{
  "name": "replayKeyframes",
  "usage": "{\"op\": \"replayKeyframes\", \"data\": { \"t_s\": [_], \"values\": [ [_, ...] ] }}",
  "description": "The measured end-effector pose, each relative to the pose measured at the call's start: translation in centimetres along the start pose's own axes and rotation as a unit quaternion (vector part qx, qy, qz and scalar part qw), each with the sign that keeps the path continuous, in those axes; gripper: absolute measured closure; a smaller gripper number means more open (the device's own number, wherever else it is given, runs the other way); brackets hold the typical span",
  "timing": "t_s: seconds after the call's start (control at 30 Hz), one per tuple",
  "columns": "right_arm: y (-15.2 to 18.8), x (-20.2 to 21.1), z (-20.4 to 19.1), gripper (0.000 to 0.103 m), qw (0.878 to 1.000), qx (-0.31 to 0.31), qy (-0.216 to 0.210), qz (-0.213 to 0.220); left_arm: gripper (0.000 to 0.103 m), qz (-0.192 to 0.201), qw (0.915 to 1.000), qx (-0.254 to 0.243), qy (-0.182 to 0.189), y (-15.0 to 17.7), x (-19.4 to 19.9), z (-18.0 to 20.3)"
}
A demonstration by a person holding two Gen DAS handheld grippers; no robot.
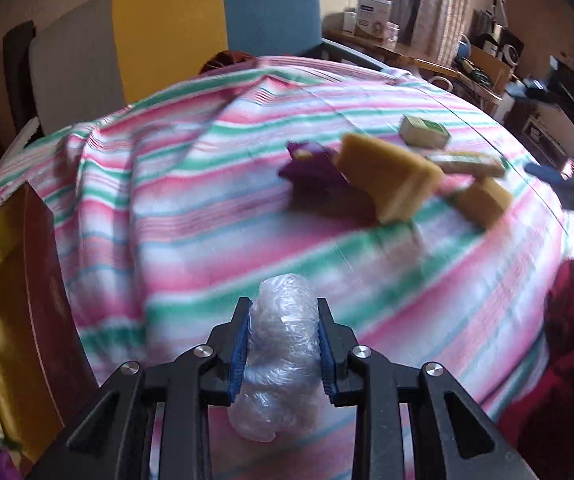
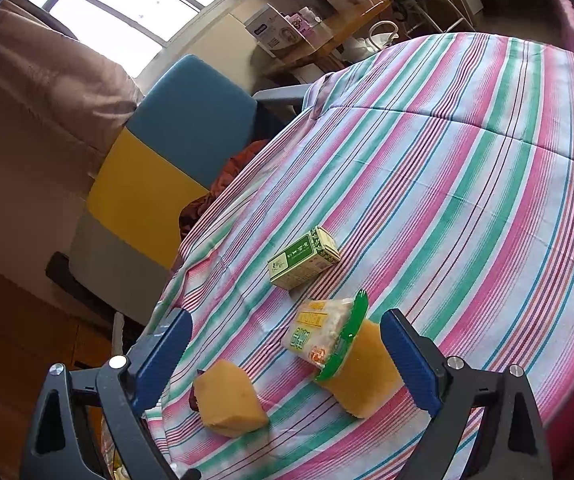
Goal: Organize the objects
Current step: 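Grasp the second plastic-wrapped bundle with the left gripper, then grasp a yellow sponge with the right gripper while the left gripper holds the bundle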
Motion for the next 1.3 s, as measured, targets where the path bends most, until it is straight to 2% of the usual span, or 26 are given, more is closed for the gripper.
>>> {"op": "replayKeyframes", "data": {
  "t_s": [0.07,0.1,0.27,0.4,0.5,0.63,0.8,0.97,1.0,1.03,1.07,1.1,1.23,1.3],
  "values": [
    [0.0,0.0,-0.2,0.007,1.000,0.004,0.000,0.002,0.074,-0.004,1.0000,-0.001,0.007,1.4,-0.3,0.1],
    [0.0,0.0,-0.3,0.007,1.000,0.005,0.001,0.004,0.074,0.010,0.9999,-0.006,0.006,1.6,-0.1,0.1],
    [-0.1,0.3,-0.9,0.007,1.000,0.020,-0.001,0.012,0.074,0.021,0.9996,-0.011,0.013,2.1,0.1,0.0],
    [0.7,0.2,-3.8,0.007,0.995,0.092,-0.028,0.004,0.074,0.024,0.9995,-0.004,0.020,2.1,-0.2,-0.1],
    [2.9,-1.1,-6.7,0.009,0.984,0.168,-0.042,-0.036,0.074,0.027,0.9992,0.002,0.028,2.5,-0.1,-0.3],
    [6.4,-3.6,-9.4,0.015,0.961,0.249,-0.038,-0.111,0.074,0.033,0.9988,0.005,0.035,2.7,-0.1,-0.5],
    [7.0,-6.8,-10.4,0.015,0.949,0.267,-0.008,-0.165,0.073,0.039,0.9982,0.015,0.044,2.8,-0.1,-0.7],
    [8.1,-11.4,-11.2,0.015,0.927,0.296,0.032,-0.227,0.073,0.045,0.9973,0.023,0.054,2.9,-0.1,-1.1],
    [8.5,-12.3,-11.1,0.020,0.923,0.298,0.039,-0.239,0.073,0.045,0.9970,0.026,0.057,2.9,-0.1,-1.2],
    [8.8,-12.7,-11.0,0.031,0.920,0.303,0.045,-0.245,0.073,0.045,0.9969,0.027,0.059,2.9,-0.1,-1.2],
    [9.1,-12.9,-11.0,0.057,0.915,0.315,0.057,-0.247,0.073,0.046,0.9967,0.029,0.061,2.9,-0.1,-1.3],
    [9.5,-12.9,-10.9,0.057,0.909,0.325,0.069,-0.250,0.073,0.047,0.9966,0.030,0.061,2.9,-0.1,-1.3],
    [11.2,-10.0,-11.3,0.057,0.896,0.369,0.052,-0.241,0.073,0.051,0.9966,0.028,0.058,2.9,-0.2,-1.2],
    [11.9,-8.6,-10.8,0.058,0.896,0.377,0.051,-0.231,0.073,0.052,0.9967,0.028,0.055,2.9,-0.2,-1.1]
  ]
}}
Point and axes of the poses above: each gripper's, at about its wrist camera, not at the fingertips, and x roughly against the way its jaws point, z to its right, y to its underside, the point moved 2 cm from there along -x, roughly the way its jaws point, and after that the axes turned 1 degree about -y, right-handed, at the moved point
